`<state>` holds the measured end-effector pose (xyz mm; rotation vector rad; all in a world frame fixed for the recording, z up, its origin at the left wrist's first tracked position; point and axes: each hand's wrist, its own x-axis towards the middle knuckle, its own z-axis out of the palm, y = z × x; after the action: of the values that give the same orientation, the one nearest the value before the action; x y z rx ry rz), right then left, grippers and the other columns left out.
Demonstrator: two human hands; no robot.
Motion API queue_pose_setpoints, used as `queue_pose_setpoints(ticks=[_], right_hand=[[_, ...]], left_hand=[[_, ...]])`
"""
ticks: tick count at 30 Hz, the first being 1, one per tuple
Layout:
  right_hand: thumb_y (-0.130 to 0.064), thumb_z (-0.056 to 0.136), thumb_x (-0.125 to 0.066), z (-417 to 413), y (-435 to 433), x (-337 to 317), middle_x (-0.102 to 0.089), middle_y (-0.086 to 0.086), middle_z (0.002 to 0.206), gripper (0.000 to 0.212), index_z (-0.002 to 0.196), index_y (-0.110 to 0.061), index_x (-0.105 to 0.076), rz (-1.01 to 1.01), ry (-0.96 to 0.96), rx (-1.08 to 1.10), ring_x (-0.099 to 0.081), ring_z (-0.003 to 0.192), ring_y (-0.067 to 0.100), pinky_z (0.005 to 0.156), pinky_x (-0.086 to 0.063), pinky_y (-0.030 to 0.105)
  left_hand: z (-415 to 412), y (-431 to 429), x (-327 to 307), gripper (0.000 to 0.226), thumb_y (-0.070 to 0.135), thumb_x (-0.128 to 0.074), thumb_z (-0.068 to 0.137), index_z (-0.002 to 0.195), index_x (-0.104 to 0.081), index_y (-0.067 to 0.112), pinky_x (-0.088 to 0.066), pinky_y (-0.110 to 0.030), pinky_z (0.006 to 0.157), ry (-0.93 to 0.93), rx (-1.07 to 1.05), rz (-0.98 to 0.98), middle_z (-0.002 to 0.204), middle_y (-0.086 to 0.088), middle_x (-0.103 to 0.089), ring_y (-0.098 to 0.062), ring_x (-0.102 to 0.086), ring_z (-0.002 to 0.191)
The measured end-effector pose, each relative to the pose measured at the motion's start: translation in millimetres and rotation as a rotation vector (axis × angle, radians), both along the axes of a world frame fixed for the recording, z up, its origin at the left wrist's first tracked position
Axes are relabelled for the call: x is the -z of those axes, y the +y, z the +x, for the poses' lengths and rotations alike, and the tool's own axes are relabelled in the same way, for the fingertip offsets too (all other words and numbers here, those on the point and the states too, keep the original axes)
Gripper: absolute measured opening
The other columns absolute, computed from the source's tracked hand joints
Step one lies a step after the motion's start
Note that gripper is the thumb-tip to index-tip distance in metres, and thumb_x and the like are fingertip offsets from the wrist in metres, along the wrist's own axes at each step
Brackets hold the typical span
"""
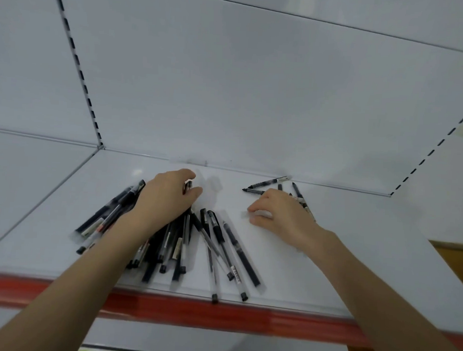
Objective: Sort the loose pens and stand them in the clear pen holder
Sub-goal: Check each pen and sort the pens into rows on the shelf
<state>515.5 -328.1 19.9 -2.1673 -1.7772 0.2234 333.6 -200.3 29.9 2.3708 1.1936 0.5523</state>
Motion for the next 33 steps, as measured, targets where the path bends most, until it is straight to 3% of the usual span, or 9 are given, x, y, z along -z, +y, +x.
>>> queue_pose_setpoints(ticks=[4, 7, 9, 12, 17, 21, 26, 30, 33], right_hand=[[-0.023, 0.089, -0.059, -2, 1, 3, -0.059, 0.009, 0.100, 0.019, 0.101, -0.011, -0.069, 0.022, -0.023, -0.020, -0.054, 0.098, 0.023, 0.086, -0.042, 0.033], [-0.019, 0.091, -0.054, 1, -7, -5, -0.059, 0.003, 0.085, 0.013, 0.091, -0.012, -0.065, 0.139, 0.159, 0.078, -0.055, 0.077, 0.016, 0.073, -0.040, 0.014], [-0.022, 0.092, -0.052, 10, -15, -11, -0.060, 0.000, 0.074, 0.012, 0.083, -0.021, -0.060, 0.236, 0.266, 0.227, -0.058, 0.064, 0.019, 0.067, -0.046, 0.018], [-0.018, 0.092, -0.052, 26, -29, -15, -0.058, -0.004, 0.073, 0.011, 0.083, -0.014, -0.058, 0.351, 0.298, 0.355, -0.054, 0.065, 0.009, 0.060, -0.039, 0.005], [-0.018, 0.092, -0.053, 46, -56, -12, -0.058, -0.007, 0.078, 0.010, 0.085, -0.014, -0.059, 0.407, 0.309, 0.459, -0.053, 0.077, 0.011, 0.062, -0.035, 0.016], [-0.021, 0.092, -0.053, 50, -75, -8, -0.056, -0.014, 0.075, 0.011, 0.083, -0.016, -0.058, 0.411, 0.316, 0.490, -0.052, 0.072, 0.000, 0.063, -0.037, 0.004], [-0.018, 0.091, -0.054, 54, -88, -5, -0.055, -0.015, 0.074, 0.010, 0.082, -0.016, -0.057, 0.407, 0.319, 0.511, -0.051, 0.071, -0.004, 0.063, -0.037, 0.001], [-0.018, 0.091, -0.054, 53, -90, -5, -0.059, -0.008, 0.077, 0.010, 0.082, -0.016, -0.057, 0.395, 0.359, 0.525, -0.053, 0.073, 0.004, 0.065, -0.038, 0.006], [-0.021, 0.092, -0.053, 49, -84, -6, -0.066, -0.001, 0.084, 0.013, 0.080, -0.020, -0.056, 0.403, 0.478, 0.515, -0.060, 0.078, 0.011, 0.072, -0.045, 0.022]], left_hand=[[3, 0, 2, 0.042, 0.039, -0.053, 0.090, 0.124, -0.052, 0.016, -0.041, -0.032, 0.080, 0.072, -0.001, 0.064, 0.105, -0.010, -0.061, -0.028, -0.056, 0.099], [6, -3, 2, 0.040, 0.038, -0.053, 0.090, 0.121, -0.055, 0.014, -0.040, -0.031, 0.078, 0.026, -0.017, 0.140, 0.107, -0.011, -0.058, -0.028, -0.056, 0.098], [13, -4, 1, 0.035, 0.032, -0.055, 0.090, 0.117, -0.059, 0.010, -0.041, -0.031, 0.079, -0.058, 0.017, 0.215, 0.105, -0.013, -0.058, -0.029, -0.057, 0.096], [35, -10, -2, 0.026, 0.023, -0.054, 0.091, 0.108, -0.063, 0.005, -0.041, -0.031, 0.078, -0.066, 0.131, 0.255, 0.102, -0.015, -0.058, -0.030, -0.056, 0.092], [90, -26, -1, 0.024, 0.012, -0.042, 0.094, 0.102, -0.062, 0.002, -0.045, -0.035, 0.079, 0.090, 0.363, 0.263, 0.103, -0.016, -0.055, -0.031, -0.056, 0.090], [129, -32, 4, 0.023, 0.004, -0.042, 0.091, 0.107, -0.059, 0.003, -0.047, -0.037, 0.080, 0.251, 0.486, 0.293, 0.108, -0.014, -0.054, -0.031, -0.057, 0.096], [147, -29, 11, 0.019, 0.006, -0.043, 0.091, 0.099, -0.060, 0.008, -0.040, -0.031, 0.070, 0.355, 0.508, 0.320, 0.100, -0.012, -0.060, -0.029, -0.057, 0.094], [137, -27, 3, 0.020, 0.010, -0.047, 0.092, 0.103, -0.063, 0.007, -0.045, -0.033, 0.075, 0.181, 0.510, 0.279, 0.101, -0.012, -0.055, -0.031, -0.057, 0.092], [117, -28, -10, 0.019, 0.018, -0.053, 0.090, 0.104, -0.064, 0.012, -0.038, -0.026, 0.066, -0.079, 0.432, 0.246, 0.090, -0.006, -0.053, -0.027, -0.057, 0.082]])
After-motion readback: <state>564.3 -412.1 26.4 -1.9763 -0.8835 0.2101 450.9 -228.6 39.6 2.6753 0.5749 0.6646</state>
